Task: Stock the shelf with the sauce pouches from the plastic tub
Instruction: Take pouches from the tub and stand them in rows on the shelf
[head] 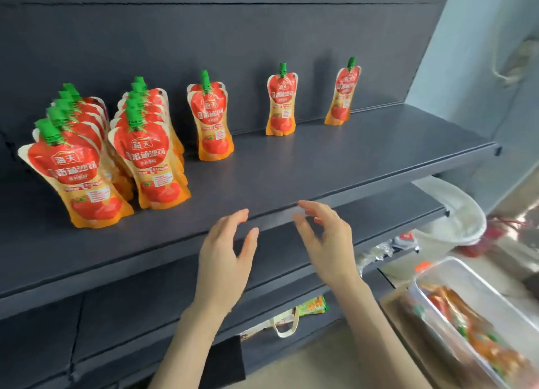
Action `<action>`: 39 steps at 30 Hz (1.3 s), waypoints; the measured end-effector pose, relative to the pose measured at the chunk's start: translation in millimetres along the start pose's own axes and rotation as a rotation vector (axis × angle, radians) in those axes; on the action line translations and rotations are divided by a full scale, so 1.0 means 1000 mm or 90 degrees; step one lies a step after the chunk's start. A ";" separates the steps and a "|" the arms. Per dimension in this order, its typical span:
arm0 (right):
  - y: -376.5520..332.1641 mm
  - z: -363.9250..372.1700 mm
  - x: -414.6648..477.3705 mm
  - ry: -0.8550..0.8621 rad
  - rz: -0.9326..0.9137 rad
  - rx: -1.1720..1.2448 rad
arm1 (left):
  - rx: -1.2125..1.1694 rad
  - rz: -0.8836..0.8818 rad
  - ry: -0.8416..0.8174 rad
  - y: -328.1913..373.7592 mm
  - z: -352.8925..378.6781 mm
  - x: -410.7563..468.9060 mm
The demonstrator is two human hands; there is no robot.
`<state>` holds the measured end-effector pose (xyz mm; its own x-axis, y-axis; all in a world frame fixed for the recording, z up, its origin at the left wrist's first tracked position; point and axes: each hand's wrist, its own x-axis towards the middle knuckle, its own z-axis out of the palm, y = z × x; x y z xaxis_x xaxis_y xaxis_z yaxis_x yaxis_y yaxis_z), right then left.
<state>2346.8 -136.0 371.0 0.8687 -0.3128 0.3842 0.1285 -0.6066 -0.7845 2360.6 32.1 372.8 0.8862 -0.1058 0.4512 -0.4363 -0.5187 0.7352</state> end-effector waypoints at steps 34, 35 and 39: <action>0.434 -0.395 -0.125 0.081 0.572 -0.104 | -0.016 -0.158 -0.648 0.197 0.550 -0.145; 0.449 -0.398 -0.118 0.073 0.579 -0.101 | -0.017 -0.174 -0.652 0.195 0.566 -0.143; 0.511 -0.401 -0.095 0.029 0.631 -0.094 | 0.001 -0.241 -0.678 0.181 0.629 -0.139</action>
<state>2138.6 -709.2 128.7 0.5320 -0.7524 -0.3885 -0.7064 -0.1414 -0.6935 2256.5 -581.0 124.7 0.6433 -0.6104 -0.4622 -0.1113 -0.6718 0.7324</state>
